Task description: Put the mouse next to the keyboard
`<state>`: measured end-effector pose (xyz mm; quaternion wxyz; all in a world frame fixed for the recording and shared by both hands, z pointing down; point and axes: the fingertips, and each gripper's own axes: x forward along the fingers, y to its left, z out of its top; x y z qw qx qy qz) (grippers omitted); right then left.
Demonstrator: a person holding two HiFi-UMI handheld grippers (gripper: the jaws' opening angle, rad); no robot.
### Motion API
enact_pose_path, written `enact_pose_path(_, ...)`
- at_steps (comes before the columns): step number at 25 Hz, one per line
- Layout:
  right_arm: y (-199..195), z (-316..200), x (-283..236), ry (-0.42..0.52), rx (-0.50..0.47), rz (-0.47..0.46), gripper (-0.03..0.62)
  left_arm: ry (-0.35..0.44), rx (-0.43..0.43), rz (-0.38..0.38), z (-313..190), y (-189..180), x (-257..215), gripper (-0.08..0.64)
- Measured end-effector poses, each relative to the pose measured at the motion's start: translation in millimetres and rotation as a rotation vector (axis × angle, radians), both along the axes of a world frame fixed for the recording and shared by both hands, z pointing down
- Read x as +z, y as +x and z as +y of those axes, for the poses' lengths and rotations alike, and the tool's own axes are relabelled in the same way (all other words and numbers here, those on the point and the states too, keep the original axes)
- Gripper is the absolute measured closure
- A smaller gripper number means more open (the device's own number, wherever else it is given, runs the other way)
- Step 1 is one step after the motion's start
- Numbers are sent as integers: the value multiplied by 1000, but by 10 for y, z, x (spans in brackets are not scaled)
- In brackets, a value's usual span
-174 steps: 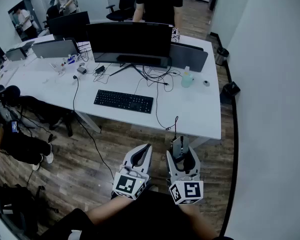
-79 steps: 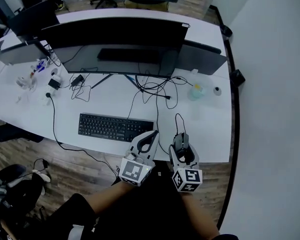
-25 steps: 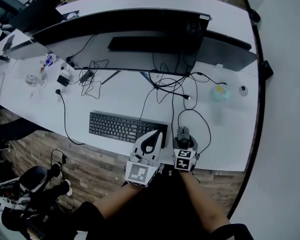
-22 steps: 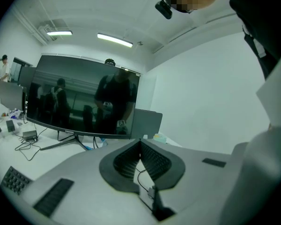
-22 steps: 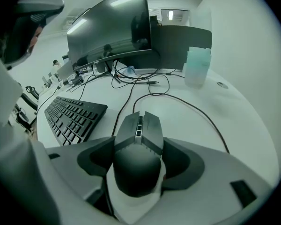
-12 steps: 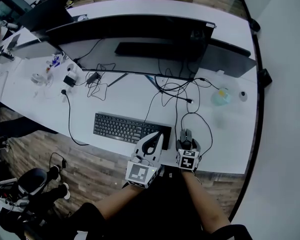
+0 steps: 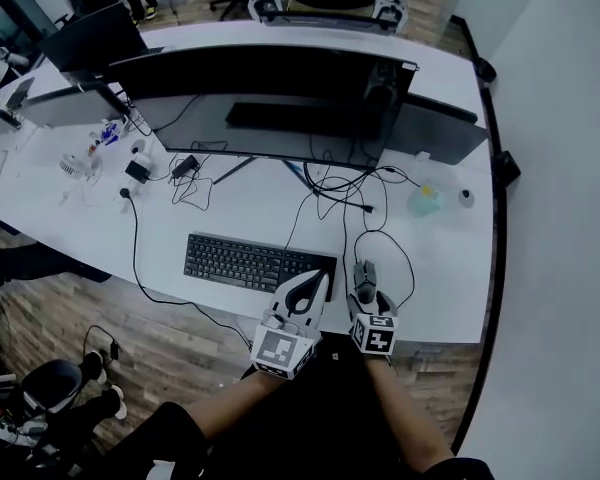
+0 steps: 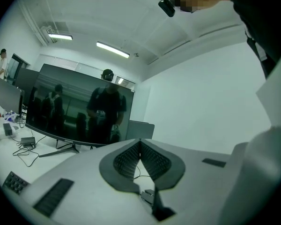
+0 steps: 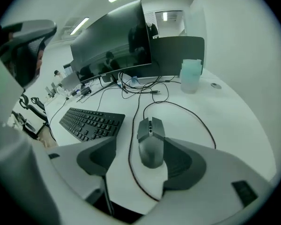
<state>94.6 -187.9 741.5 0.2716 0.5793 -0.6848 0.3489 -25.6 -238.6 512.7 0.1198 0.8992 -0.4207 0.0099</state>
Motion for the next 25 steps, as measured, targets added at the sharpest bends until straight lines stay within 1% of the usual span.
enact_pose_path(2,-5,52,-180,29,18,-17,275,13,15,10,84,-8,-41,557)
enact_pose_path(4,-26,92,-366,66,32,-37,276,45,28,9,165,-26,-103,557)
enact_pose_path(6,-67,154,-542,99,38,-57,276,91,45,-17,282,-54,-143,557)
enact_pose_path(7,-91,194,-629,116,36,-58,276,96,57,-31,364,-74,-122,557)
enact_pose_path(12,-235,316,-1095,232,26,-24,276,36,93,-8,648,-156,17,557)
enact_pose_path(15,-312,399,-1335,280,2,-19,276,21,103,7,781,-132,-2,557)
enact_pose_path(17,-364,442,-1482,306,-13,-32,276,25,98,21,843,-113,-67,557)
enact_pose_path(19,-417,476,-1607,324,-22,-66,276,39,97,24,902,-88,-124,557)
enact_pose_path(22,-445,552,-1822,366,-39,-110,278,72,88,12,1049,-40,-227,557)
enact_pose_path(25,-409,666,-2070,429,-56,-126,293,90,71,-17,1233,10,-336,557)
